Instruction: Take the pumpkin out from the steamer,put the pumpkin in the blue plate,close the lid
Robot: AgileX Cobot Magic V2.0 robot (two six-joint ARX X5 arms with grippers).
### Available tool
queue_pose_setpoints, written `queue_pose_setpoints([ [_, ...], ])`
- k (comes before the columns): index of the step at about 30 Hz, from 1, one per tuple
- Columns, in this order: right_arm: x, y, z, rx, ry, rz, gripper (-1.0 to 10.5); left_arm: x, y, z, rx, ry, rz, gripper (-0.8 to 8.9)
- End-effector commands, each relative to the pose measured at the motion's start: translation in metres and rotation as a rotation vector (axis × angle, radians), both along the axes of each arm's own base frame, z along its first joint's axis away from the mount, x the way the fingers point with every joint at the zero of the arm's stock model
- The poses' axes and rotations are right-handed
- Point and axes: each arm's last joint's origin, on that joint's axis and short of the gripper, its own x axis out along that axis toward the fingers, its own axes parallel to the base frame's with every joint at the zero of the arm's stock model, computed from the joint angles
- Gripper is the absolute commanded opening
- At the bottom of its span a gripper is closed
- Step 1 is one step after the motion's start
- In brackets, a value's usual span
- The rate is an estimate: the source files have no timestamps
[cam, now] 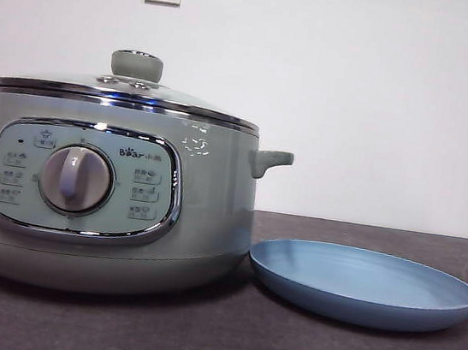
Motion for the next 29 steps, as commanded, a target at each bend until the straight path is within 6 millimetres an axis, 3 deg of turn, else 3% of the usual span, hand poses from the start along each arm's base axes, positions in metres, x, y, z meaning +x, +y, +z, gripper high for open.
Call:
queue_pose_setpoints([
  [1,0.000,0.000,0.000,-0.003,-0.003,0.005,4.7,0.010,-0.011,0.013,0.118,-0.025,-0.027,4.91],
  [7,0.000,0.000,0.000,-0.003,0.003,0.005,4.7,0.032,-0.047,0.025,0.341,0.036,-0.067,4.91],
  [14,-0.001,0.000,-0.002,-0.005,0.018,0.005,4.7,0.051,-0.087,0.005,0.472,0.090,-0.134,4.91],
  [26,-0.001,0.000,-0.002,-0.005,0.018,0.005,4.7,0.069,-0.105,-0.024,0.548,0.177,-0.157,4.86],
  [29,-0.001,0.000,-0.002,-0.005,0.018,0.004,4.7,0.070,-0.105,-0.023,0.547,0.175,-0.158,3.41],
])
